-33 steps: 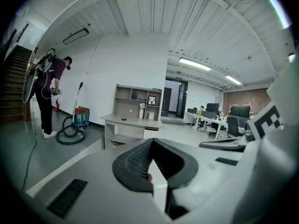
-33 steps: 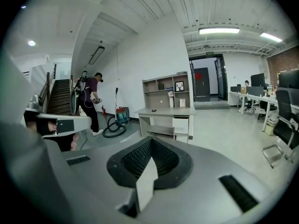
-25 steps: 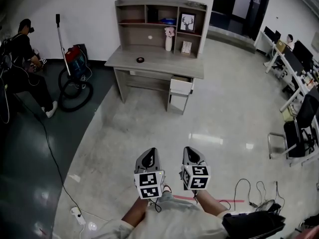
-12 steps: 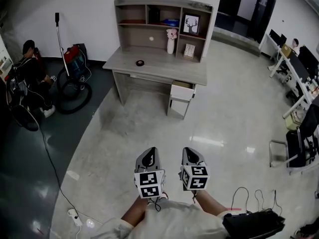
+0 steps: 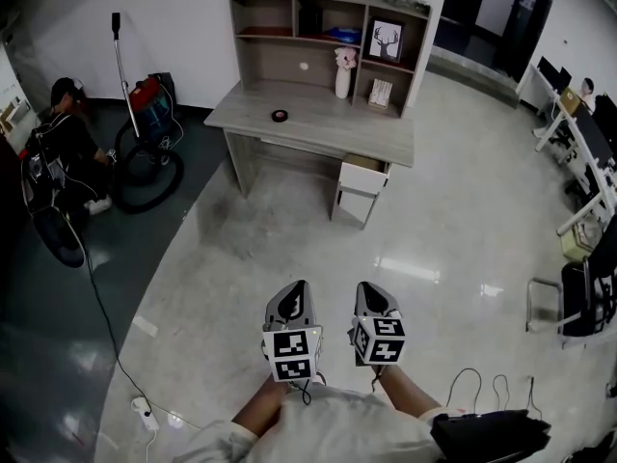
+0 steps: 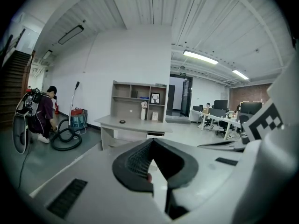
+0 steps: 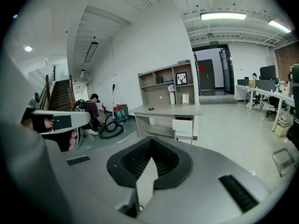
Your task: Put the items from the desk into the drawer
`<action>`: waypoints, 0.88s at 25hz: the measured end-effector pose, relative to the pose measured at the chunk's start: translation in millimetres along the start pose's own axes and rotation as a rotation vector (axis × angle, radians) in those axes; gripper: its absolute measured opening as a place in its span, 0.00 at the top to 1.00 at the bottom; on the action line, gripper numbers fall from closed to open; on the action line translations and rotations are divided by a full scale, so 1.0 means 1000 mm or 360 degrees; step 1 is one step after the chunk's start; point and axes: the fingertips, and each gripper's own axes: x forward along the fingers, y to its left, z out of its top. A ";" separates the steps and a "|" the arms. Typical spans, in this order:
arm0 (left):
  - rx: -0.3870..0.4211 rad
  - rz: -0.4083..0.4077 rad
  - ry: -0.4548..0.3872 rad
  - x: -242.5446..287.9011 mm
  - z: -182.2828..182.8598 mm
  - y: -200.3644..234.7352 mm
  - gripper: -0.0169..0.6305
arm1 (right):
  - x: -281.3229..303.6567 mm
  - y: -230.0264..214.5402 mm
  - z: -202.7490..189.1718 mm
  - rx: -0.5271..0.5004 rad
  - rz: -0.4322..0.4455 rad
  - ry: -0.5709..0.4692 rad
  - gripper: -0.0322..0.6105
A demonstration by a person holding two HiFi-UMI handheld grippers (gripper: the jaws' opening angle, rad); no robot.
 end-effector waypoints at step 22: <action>-0.0036 -0.0065 0.0032 0.126 0.046 0.072 0.96 | 0.123 -0.010 0.063 0.0038 -0.0095 0.0019 0.95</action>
